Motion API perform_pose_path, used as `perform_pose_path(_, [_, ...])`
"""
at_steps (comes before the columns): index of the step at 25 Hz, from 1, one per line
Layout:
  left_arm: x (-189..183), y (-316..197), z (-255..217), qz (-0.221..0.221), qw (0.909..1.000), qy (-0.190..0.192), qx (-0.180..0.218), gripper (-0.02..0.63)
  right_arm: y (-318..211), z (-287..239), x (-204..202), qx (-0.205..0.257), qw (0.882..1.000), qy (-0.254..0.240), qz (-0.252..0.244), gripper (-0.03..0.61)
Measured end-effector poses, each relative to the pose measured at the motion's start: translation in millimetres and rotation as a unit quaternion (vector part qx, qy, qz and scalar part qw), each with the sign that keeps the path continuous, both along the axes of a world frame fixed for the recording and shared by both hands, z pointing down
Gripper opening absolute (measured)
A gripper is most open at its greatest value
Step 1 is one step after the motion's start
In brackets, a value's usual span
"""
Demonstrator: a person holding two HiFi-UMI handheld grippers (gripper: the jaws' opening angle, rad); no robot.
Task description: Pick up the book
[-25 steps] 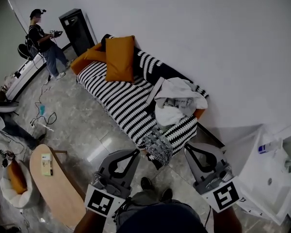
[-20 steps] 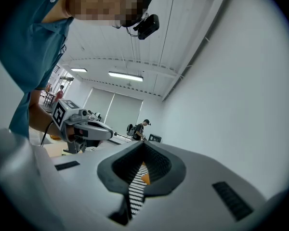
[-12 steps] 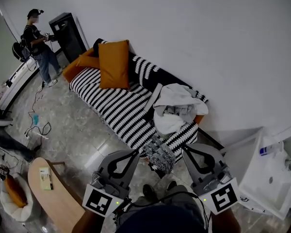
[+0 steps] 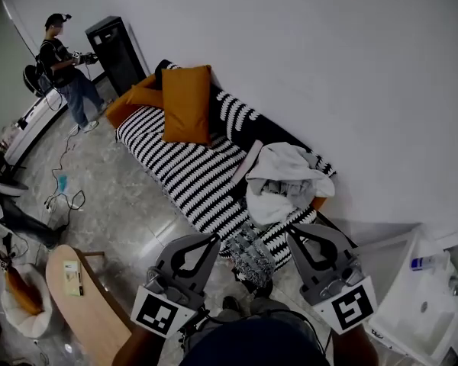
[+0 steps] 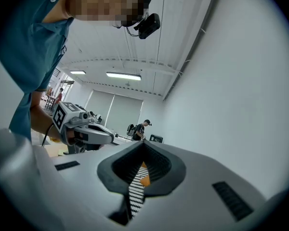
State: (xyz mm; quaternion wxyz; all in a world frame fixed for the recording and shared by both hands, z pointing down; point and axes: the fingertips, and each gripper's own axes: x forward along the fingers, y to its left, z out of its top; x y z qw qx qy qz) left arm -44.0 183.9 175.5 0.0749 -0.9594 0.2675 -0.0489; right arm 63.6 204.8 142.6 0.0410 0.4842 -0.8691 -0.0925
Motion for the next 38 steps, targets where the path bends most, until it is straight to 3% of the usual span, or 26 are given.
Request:
perform_pose_path(7, [31.6,-26.0,-2.2,-0.029,0.9995,-0.004,0.011,0.005,-37.6,9.2,26.5,-0.001,0.999,-0.003,-0.039,0.012])
perform_pose_path(15, [36.4,-59.2,8.0,-0.039,0.9991,-0.019,-0.001,0.005,-72.3,22.2,33.7,-0.016,0.999,-0.012,-0.047,0.012])
perform_pose_path(24, [36.6,-133.3,11.5,0.01,0.9999,-0.006,-0.004,0.005,-132.8,16.6,32.9,-0.02,1.0,0.004,0.001,0.011])
perform_pose_path(29, [34.8,-182.6,19.5,0.038,0.9988,0.021,-0.021,0.005,-179.9,18.9,23.8,-0.026,0.999,0.021,0.023,0.012])
perform_pose_path(33, [41.2,-210.4,35.9,0.063,0.9971,0.019,-0.037,0.005,-210.6,24.7,21.2,-0.036,0.999,0.012,0.032,0.012])
perform_pose_path(38, [55.2,-238.6,48.1,0.055,0.9971,0.021,-0.048,0.005,-240.8,46.4,34.0,-0.065,0.998,-0.004,0.02,0.012])
